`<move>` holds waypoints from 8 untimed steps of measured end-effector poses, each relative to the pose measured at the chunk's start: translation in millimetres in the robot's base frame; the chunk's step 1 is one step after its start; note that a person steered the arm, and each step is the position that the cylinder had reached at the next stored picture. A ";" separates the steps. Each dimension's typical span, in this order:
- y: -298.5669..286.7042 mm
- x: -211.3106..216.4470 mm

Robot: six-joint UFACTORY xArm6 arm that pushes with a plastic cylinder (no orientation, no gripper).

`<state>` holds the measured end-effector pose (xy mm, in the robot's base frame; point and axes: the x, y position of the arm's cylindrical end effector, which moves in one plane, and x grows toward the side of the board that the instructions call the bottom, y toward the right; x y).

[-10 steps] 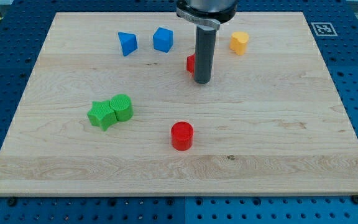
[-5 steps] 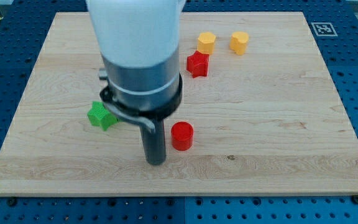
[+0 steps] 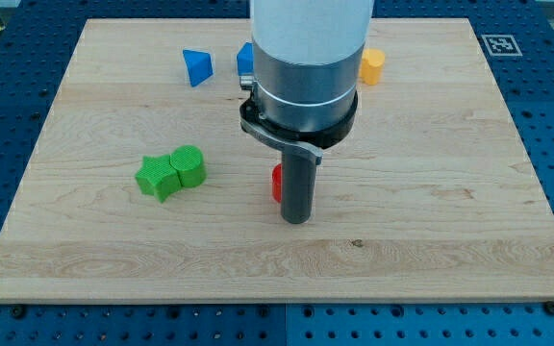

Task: Slide red circle slightly up and right

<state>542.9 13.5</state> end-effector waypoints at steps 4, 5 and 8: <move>-43.6 22.9; -76.8 12.1; -41.3 -20.3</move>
<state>522.6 -27.8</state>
